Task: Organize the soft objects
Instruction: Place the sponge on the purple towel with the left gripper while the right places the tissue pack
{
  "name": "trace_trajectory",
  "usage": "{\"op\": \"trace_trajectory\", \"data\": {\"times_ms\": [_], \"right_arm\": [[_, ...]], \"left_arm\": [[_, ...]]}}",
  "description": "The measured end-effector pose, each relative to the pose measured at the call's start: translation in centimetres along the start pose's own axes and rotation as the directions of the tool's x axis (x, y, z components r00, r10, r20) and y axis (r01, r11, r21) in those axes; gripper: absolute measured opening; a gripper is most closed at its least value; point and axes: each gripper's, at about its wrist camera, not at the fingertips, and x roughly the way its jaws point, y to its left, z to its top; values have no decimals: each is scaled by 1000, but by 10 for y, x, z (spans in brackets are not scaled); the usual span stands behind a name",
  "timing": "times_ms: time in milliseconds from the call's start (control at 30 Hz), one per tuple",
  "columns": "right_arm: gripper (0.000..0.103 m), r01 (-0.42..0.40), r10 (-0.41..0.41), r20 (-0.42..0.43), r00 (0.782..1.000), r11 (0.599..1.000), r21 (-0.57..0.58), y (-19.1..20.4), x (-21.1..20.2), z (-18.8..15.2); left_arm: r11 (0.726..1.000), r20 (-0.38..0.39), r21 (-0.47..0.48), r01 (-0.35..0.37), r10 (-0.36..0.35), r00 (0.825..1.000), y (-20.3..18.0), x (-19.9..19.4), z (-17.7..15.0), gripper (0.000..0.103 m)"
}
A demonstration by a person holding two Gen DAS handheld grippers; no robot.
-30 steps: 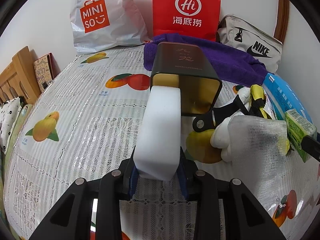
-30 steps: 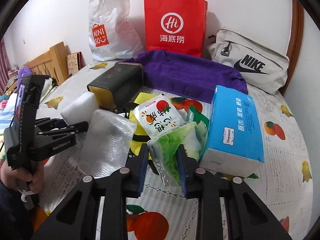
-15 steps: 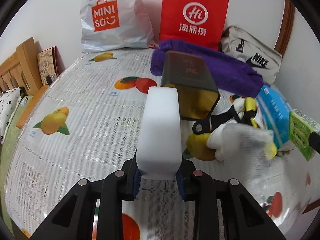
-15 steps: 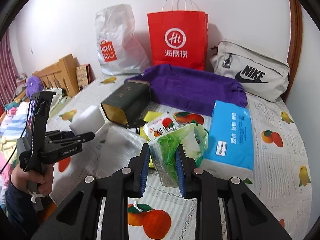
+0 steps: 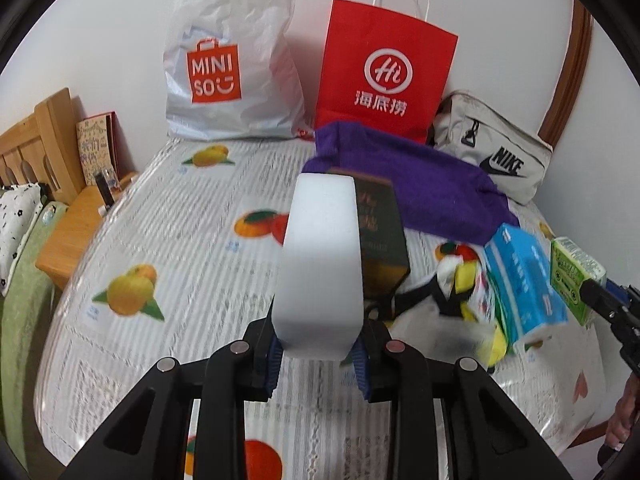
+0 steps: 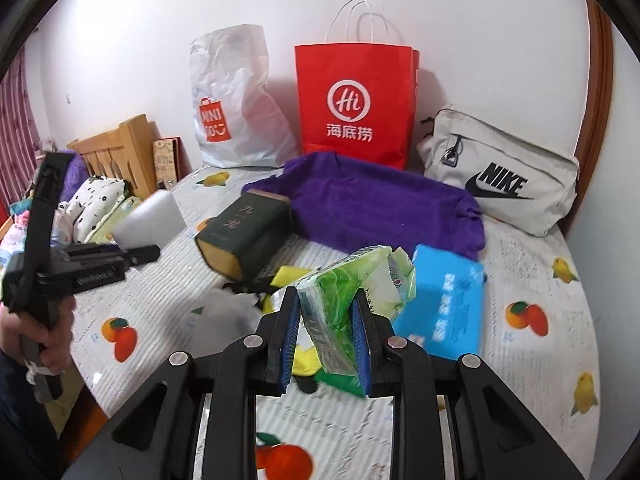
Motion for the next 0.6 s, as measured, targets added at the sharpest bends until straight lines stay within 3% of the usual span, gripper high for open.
{"op": "trace_trajectory", "data": {"times_ms": [600], "right_arm": [[25,42,-42,22,999,999,23,-75,64,79]], "left_arm": [[1000,-32,17,-12,13,999,-22,43,95,28]]}}
